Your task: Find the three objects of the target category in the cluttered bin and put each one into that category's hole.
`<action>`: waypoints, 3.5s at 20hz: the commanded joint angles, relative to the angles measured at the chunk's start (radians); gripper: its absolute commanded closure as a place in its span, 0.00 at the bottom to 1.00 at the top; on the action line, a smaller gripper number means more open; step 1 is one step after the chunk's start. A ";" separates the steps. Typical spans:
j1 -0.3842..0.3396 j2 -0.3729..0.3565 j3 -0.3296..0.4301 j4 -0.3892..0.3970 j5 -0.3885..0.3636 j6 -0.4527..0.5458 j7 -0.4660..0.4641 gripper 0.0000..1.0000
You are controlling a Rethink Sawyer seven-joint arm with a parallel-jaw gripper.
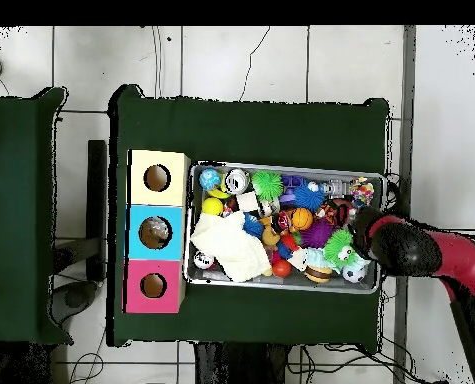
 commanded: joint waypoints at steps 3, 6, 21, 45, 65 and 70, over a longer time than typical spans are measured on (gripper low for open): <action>0.126 0.001 -0.071 -0.157 0.007 0.090 -0.089 0.00; 0.146 -0.016 -0.089 -0.149 0.015 0.080 -0.064 0.00; 0.093 -0.075 -0.087 -0.127 0.077 0.158 -0.208 0.00; -0.004 0.018 -0.079 -0.061 0.005 0.027 -0.237 0.00; -0.007 0.089 -0.096 -0.044 -0.077 -0.081 -0.155 0.00; -0.008 0.109 -0.102 -0.052 -0.087 -0.091 -0.162 0.00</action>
